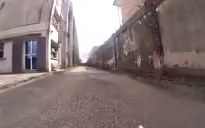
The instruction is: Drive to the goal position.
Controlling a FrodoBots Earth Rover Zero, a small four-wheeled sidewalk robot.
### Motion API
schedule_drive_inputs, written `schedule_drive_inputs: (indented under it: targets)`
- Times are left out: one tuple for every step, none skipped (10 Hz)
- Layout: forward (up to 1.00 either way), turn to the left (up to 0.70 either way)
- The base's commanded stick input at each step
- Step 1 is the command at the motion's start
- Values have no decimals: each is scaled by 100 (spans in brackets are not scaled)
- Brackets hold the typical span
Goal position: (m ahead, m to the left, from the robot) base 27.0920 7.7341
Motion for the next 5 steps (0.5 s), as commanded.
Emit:
schedule_drive_inputs:
  targets:
    - [100, 0]
    - [100, 0]
    - [100, 0]
    - [100, 0]
    - [100, 0]
